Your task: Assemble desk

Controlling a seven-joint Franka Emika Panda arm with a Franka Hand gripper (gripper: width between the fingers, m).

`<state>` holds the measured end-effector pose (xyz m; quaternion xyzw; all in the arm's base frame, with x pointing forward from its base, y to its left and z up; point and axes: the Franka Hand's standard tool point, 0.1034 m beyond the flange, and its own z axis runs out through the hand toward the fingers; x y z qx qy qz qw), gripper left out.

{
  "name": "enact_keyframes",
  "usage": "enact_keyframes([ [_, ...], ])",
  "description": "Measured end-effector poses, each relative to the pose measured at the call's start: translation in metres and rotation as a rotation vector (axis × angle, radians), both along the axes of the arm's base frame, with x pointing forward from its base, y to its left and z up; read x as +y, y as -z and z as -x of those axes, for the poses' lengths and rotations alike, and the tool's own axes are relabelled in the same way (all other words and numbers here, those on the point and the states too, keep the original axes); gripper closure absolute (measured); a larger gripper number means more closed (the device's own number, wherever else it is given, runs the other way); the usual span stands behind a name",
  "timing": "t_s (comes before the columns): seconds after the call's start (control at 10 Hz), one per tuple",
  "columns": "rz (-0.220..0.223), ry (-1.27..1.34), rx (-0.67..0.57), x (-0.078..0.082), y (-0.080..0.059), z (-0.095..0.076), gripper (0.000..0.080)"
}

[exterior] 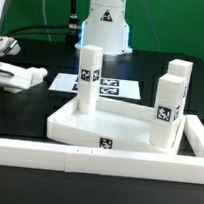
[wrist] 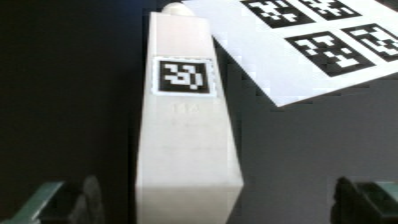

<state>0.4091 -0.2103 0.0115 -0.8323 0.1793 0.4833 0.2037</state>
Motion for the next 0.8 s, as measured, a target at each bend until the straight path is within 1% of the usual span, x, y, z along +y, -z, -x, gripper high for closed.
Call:
enact_keyframes([
  [0.1,-0.002,-0.010,-0.019,0.000,0.004,0.000,0.0151],
  [0.3,-0.021,-0.006,0.017,0.005,0.004,0.006,0.0151],
  [0.4,-0.045,-0.004,0.061,0.007,0.004,0.010,0.0151],
  [0.5,-0.048,-0.013,0.080,0.005,0.010,0.011,0.0151],
  [0.8,-0.034,-0.019,0.065,0.004,0.012,0.009,0.0162],
])
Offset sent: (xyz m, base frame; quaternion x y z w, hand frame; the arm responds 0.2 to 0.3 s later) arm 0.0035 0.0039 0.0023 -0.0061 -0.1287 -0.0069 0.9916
